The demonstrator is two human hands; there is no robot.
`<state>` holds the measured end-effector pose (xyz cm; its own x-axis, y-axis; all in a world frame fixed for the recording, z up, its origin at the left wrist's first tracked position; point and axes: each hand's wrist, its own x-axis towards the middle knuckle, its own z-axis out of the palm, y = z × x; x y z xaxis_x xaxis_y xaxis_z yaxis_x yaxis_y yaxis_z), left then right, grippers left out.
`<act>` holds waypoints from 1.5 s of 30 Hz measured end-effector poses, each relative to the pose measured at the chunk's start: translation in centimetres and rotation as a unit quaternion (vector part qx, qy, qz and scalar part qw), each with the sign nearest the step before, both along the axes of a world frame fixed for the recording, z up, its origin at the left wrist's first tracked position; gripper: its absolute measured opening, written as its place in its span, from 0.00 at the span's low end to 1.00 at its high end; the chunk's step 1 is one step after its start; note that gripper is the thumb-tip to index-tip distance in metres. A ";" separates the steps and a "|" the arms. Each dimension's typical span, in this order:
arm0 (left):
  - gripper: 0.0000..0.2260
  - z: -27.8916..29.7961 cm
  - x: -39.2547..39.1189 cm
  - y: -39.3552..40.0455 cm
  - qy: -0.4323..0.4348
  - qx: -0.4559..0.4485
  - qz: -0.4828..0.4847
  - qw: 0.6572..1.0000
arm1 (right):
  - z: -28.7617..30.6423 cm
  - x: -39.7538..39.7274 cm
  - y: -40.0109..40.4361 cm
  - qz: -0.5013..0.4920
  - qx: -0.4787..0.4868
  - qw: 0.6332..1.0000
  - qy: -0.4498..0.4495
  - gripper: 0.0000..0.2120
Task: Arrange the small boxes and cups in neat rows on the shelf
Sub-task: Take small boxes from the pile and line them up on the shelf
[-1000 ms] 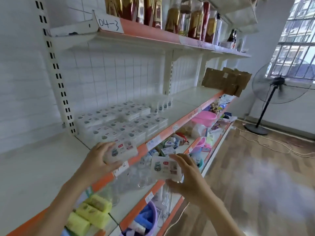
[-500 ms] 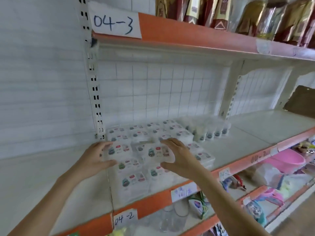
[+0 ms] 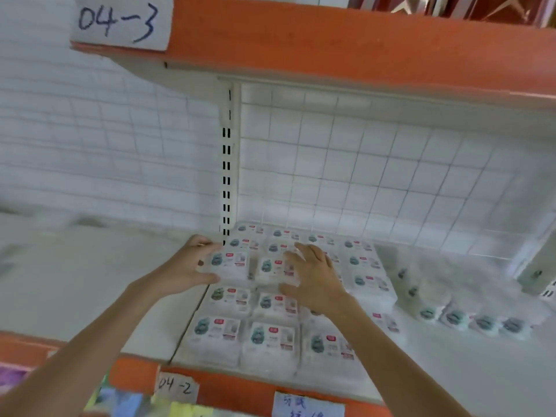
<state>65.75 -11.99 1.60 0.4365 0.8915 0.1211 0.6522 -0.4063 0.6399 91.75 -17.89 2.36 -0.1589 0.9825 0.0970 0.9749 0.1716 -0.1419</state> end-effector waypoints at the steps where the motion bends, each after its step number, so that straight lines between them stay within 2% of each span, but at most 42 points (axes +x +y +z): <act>1: 0.30 0.0 0.4 -0.2 -0.001 -0.007 0.009 1.000 | 0.0 0.3 0.1 0.010 -0.006 1.000 0.007 0.34; 4: 0.29 -0.2 1.3 -0.7 -0.020 -0.018 0.031 0.999 | -0.4 1.0 0.0 0.047 -0.002 0.999 0.024 0.33; 7: 0.26 -0.7 1.9 -1.2 -0.040 -0.011 0.048 0.998 | -0.7 1.3 -0.2 0.069 0.016 0.997 0.040 0.27; 12: 0.23 -1.6 2.2 -1.5 -0.098 0.000 0.074 0.992 | -0.9 1.2 -0.3 0.063 0.039 0.996 0.039 0.22; 17: 0.23 -2.0 2.4 -1.3 -0.106 0.015 0.072 0.992 | -0.9 0.8 -0.2 0.046 0.032 0.998 0.031 0.22; 27: 0.26 -1.9 2.7 -1.0 -0.080 0.009 0.077 0.994 | -0.9 -0.8 -1.0 -0.005 0.041 0.999 0.025 0.21; 33: 0.31 -1.2 3.1 -1.6 -0.025 0.002 0.077 0.997 | -0.3 -1.9 -2.6 -0.021 0.065 0.997 0.031 0.24; 36: 0.30 -0.3 2.7 -3.3 -0.025 0.064 0.085 0.994 | 0.4 -1.9 -4.7 -0.016 0.084 0.995 0.042 0.22; 40: 0.21 0.4 1.9 -7.2 0.013 0.189 0.078 0.979 | 0.5 -1.8 -8.7 0.007 0.112 0.992 0.056 0.19; 45: 0.18 -1.0 0.2 -14.6 0.073 0.255 0.098 0.959 | -0.7 -3.3 -14.2 0.068 0.143 0.985 0.068 0.18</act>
<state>65.91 -26.61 0.64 0.3128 0.7989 0.5138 0.8158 -0.5030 0.2854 88.48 -32.13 1.63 -0.2528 0.8825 0.3966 0.9155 0.3508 -0.1970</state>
